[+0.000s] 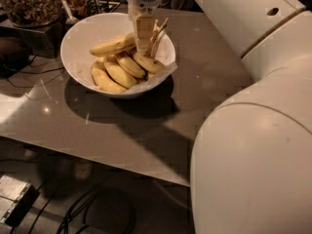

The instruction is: Pick banana from white bowl

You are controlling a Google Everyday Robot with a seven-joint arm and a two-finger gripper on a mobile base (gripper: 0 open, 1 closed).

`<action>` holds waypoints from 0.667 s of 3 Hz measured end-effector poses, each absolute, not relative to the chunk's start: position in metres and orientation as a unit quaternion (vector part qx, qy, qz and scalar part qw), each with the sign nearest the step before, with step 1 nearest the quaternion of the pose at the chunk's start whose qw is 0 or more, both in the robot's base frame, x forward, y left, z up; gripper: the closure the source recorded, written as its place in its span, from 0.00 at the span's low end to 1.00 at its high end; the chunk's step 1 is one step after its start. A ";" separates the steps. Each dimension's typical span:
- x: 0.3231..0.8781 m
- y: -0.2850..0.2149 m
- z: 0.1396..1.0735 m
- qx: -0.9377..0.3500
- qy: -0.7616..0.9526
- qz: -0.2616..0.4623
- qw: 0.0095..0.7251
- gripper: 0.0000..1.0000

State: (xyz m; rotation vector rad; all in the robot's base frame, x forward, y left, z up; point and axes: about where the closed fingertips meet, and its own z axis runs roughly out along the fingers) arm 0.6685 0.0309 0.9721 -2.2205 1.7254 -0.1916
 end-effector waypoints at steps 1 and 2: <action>0.670 0.036 0.963 -0.782 0.601 -0.060 0.155 0.32; 0.667 0.040 0.960 -0.785 0.598 -0.055 0.153 0.50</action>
Offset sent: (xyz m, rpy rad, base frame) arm -0.0230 0.0073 -0.0246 -0.0345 0.0951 0.0352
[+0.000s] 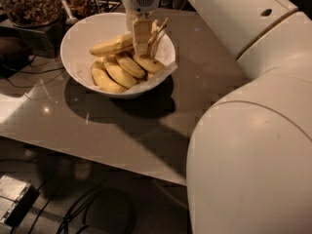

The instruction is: Pick banana from white bowl

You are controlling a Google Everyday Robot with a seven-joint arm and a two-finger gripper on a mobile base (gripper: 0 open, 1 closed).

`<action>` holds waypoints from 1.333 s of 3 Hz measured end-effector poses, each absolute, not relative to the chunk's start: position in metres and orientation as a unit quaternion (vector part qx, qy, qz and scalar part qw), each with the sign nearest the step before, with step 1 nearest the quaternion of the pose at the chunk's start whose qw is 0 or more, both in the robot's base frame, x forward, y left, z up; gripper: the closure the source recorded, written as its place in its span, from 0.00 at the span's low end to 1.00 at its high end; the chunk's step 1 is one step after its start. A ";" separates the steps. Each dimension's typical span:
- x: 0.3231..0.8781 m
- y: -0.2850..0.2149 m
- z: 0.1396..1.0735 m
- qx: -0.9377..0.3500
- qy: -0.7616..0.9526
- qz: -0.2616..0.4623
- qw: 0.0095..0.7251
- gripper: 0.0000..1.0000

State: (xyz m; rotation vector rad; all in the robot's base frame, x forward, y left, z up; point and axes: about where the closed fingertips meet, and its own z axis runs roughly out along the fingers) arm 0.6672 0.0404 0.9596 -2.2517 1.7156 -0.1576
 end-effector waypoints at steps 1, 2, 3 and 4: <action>0.664 0.042 0.960 -0.787 0.595 -0.052 0.154 0.73; 0.661 0.044 0.957 -0.790 0.590 -0.039 0.164 0.97; 0.661 0.044 0.957 -0.790 0.590 -0.039 0.164 1.00; 0.651 0.039 0.977 -0.781 0.592 -0.040 0.195 1.00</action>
Offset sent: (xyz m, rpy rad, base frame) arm -0.0222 -0.0062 -0.0048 0.0447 0.0558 0.0412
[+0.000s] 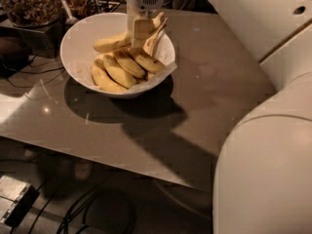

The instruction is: Pick banana from white bowl

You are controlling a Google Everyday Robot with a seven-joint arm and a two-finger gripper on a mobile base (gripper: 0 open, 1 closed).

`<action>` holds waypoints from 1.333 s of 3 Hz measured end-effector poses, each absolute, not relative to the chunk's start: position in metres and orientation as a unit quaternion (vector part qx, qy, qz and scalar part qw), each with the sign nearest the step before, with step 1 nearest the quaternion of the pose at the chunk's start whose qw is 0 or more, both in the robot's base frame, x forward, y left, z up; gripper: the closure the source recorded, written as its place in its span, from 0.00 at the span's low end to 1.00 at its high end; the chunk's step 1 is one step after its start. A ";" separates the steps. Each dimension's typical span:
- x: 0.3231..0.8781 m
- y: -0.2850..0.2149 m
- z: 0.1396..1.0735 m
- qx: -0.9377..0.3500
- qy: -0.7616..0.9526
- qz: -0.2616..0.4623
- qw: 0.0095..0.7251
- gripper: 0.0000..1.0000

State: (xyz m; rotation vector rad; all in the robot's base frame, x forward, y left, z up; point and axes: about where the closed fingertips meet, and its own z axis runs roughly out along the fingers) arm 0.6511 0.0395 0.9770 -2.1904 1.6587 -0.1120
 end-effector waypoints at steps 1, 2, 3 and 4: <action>0.628 0.030 1.002 -0.771 0.591 -0.036 0.234 1.00; 0.604 0.018 1.013 -0.760 0.592 -0.020 0.267 1.00; 0.575 0.001 1.016 -0.741 0.602 -0.002 0.296 1.00; 0.543 -0.013 1.017 -0.725 0.613 0.003 0.314 1.00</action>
Offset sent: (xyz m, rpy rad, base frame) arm -0.0803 -0.0438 0.0496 0.2435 -0.0679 -0.0289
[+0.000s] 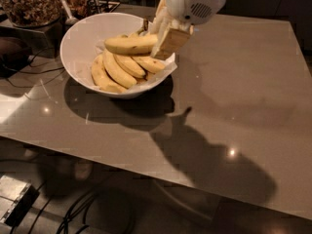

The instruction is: Pick banana from white bowl

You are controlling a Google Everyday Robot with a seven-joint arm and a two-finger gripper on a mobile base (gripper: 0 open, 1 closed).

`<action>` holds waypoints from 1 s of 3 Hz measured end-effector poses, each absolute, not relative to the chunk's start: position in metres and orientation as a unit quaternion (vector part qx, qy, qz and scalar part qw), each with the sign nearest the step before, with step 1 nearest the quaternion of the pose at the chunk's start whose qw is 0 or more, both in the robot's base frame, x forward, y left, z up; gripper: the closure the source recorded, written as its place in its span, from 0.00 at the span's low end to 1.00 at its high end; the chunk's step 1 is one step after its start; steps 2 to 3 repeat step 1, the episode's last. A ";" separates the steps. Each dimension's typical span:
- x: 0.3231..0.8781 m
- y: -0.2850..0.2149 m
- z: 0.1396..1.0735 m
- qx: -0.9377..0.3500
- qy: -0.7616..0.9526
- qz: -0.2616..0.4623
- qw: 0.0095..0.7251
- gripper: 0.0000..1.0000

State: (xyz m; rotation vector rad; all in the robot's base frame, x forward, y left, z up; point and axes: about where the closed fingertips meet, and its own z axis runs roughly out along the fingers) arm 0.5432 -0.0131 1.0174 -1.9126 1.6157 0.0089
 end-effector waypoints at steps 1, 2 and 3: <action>0.540 -0.018 1.015 -0.722 0.617 0.003 0.312 1.00; 0.540 -0.018 1.015 -0.722 0.617 0.003 0.312 1.00; 0.540 -0.018 1.015 -0.722 0.617 0.003 0.312 1.00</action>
Offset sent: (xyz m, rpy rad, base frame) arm 0.0000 0.0000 0.0000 0.0000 0.0000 0.0000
